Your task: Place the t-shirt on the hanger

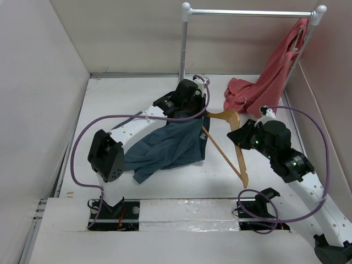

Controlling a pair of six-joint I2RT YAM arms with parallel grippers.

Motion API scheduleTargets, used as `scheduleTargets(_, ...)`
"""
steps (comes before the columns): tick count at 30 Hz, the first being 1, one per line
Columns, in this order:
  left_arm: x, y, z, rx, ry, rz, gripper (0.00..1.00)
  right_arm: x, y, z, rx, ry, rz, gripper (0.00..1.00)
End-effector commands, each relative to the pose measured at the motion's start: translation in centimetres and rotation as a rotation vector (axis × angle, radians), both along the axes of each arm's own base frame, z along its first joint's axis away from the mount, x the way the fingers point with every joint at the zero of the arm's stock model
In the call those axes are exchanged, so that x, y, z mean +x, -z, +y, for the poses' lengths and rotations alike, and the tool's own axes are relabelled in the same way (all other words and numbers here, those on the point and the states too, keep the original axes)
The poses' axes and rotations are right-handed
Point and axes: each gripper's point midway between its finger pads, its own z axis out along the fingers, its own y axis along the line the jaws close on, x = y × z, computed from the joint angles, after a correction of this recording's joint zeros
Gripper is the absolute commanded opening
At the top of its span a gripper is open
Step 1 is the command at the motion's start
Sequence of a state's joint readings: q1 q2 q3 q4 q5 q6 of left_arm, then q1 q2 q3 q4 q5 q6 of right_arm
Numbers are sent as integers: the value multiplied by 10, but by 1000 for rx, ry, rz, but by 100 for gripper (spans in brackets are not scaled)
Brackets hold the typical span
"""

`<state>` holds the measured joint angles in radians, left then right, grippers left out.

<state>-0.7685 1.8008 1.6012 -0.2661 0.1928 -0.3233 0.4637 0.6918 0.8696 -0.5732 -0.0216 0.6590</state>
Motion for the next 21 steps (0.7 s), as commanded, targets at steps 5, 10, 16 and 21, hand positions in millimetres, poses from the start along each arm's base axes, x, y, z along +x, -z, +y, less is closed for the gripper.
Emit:
scheduleTargets(5,-19,-96,-5,-213,39,-73,0,39,-33,23,62,31,-208,0)
scheduleTargets(10,-29,-121,-6,-270,61,-70,0,56,-44,43,64,60,-269,0)
scheduleTargets(16,-37,-148,-3,-322,69,-87,0,78,-65,54,79,131,-375,0)
scheduleTargets(21,-45,-174,2,-358,79,-108,0,100,-71,71,116,150,-421,0)
